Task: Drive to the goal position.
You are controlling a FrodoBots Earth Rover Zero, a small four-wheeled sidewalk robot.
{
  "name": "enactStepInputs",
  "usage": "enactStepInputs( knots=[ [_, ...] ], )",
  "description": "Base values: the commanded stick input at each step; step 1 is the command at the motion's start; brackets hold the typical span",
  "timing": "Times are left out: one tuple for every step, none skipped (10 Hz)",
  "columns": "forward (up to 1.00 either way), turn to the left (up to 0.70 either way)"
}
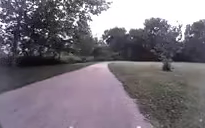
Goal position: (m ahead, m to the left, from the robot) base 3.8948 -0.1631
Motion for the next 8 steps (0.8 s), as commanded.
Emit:
enactStepInputs(
  knots=[
    [0.70,0.00],
    [0.70,0.00],
    [0.70,0.00],
    [0.70,0.00],
    [0.70,0.00],
    [0.70,0.00],
    [0.70,0.00],
    [0.70,0.00]
  ],
)
